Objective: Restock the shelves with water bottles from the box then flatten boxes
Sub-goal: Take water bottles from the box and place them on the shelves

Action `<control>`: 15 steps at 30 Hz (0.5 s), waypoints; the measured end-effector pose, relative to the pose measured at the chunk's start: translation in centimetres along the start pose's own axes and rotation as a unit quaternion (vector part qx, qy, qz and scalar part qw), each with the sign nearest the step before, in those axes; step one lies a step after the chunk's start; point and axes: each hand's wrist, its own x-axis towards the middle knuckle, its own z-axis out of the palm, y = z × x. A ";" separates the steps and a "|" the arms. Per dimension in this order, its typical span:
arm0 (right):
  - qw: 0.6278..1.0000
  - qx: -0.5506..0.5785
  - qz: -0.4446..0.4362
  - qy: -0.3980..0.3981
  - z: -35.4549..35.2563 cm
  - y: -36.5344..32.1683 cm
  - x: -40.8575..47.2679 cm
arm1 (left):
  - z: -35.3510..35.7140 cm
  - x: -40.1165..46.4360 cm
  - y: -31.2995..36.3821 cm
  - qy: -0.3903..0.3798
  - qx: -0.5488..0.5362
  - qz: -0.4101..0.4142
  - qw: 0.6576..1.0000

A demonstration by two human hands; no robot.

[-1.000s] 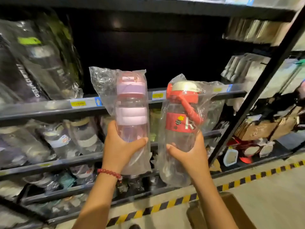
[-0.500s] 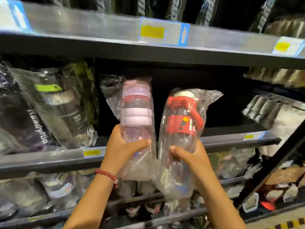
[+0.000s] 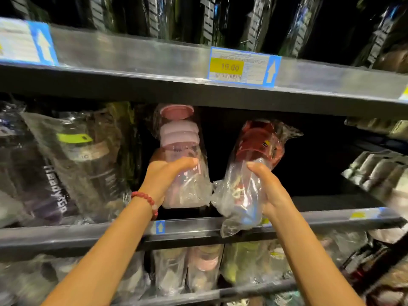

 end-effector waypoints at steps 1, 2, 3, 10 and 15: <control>1.000 0.004 -0.005 0.003 0.0 -0.2 0.5 | -0.1 0.6 -0.2 0.000 -0.020 -0.013 1.000; 1.000 0.010 -0.010 0.006 0.1 -0.3 0.8 | -0.1 1.1 -0.4 0.001 -0.033 -0.027 0.999; 1.000 0.020 -0.014 0.008 0.2 -0.4 1.2 | -0.1 1.4 -0.5 0.002 -0.042 -0.046 0.998; 0.994 0.086 -0.040 0.057 -0.1 0.3 4.0 | -0.3 3.1 -2.8 -0.036 -0.007 -0.061 0.997; 0.997 0.050 -0.060 0.027 -0.7 1.6 4.6 | -0.5 5.1 -4.2 -0.047 0.018 0.018 0.999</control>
